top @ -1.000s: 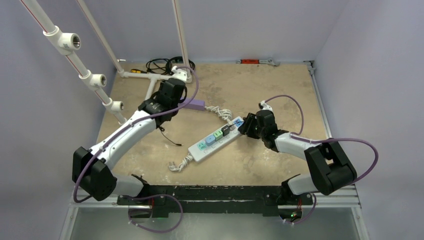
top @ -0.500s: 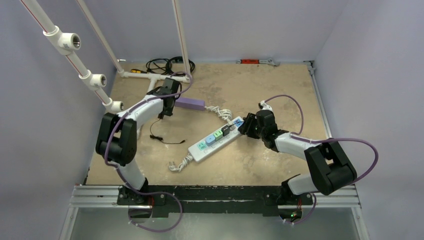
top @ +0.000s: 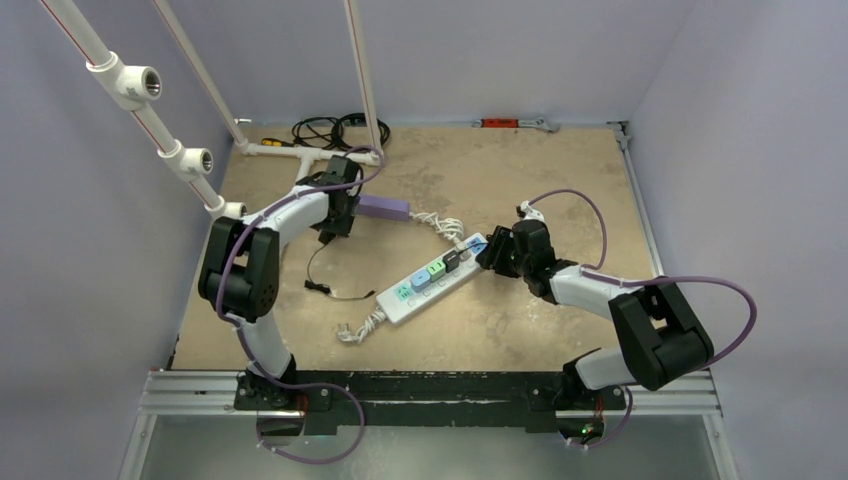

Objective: Pull the plug off the socket

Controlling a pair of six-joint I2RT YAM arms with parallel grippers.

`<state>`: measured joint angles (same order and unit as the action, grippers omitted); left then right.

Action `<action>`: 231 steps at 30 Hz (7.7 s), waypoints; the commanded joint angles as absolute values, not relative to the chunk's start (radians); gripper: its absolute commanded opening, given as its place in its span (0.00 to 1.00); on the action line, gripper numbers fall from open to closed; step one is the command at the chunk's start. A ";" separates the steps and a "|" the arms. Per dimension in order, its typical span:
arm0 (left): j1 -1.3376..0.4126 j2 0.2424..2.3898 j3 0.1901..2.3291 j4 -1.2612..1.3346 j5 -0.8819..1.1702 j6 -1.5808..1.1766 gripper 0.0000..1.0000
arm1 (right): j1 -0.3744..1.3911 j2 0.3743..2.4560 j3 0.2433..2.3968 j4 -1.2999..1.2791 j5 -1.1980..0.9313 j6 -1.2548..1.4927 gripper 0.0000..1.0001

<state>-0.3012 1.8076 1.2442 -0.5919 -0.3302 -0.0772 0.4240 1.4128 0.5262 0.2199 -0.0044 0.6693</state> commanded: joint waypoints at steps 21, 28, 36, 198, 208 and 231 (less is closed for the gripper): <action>-0.546 1.331 1.028 -0.322 0.111 -0.056 0.85 | 0.422 1.411 0.531 0.215 -0.024 0.633 0.53; -0.707 1.344 0.994 -0.320 0.161 -0.023 0.84 | 0.421 1.432 0.543 0.215 -0.025 0.624 0.53; -0.796 1.442 1.009 -0.375 0.173 0.021 0.82 | 0.421 1.432 0.544 0.218 -0.031 0.621 0.53; -0.860 1.473 0.957 -0.263 0.056 -0.052 0.00 | 0.421 1.443 0.550 0.212 -0.031 0.614 0.53; -0.976 1.528 0.973 -0.313 -0.117 -0.024 0.00 | 0.421 1.448 0.554 0.210 -0.031 0.611 0.53; -0.785 1.564 1.038 -0.381 0.183 -0.072 0.00 | 0.422 1.448 0.551 0.213 -0.040 0.609 0.54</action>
<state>-0.8223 1.5658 0.9798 -0.4061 0.1211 -0.0448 0.4244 1.4334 0.5346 0.2337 -0.0456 0.6388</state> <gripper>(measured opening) 0.319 0.536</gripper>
